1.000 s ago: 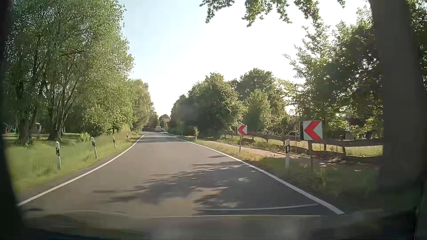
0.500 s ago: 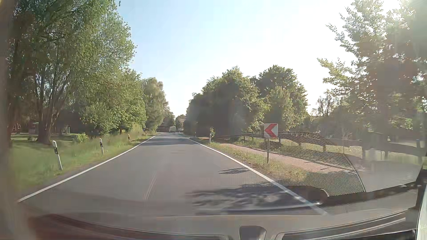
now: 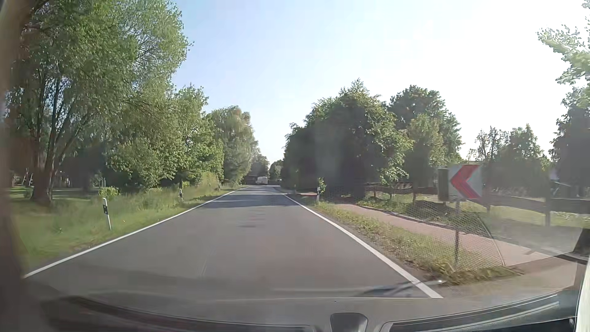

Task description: Follow the waypoints while adhering to traffic rules and regulations

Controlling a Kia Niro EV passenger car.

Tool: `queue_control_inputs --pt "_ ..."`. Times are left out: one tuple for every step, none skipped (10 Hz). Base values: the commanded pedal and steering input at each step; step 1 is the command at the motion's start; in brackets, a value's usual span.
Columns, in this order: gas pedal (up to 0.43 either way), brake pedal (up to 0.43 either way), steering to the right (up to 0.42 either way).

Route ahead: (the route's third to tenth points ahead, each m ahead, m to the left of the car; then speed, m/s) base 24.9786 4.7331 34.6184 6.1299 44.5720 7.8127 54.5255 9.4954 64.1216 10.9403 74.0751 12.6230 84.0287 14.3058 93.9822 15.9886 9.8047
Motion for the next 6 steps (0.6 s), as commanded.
queue_control_inputs --pt "0.24 0.006 -0.076" --pt "0.26 0.006 -0.074" --pt "0.26 0.006 -0.069" --pt "0.26 0.006 -0.062" --pt "0.26 0.006 -0.056" --pt "0.26 0.006 -0.05"
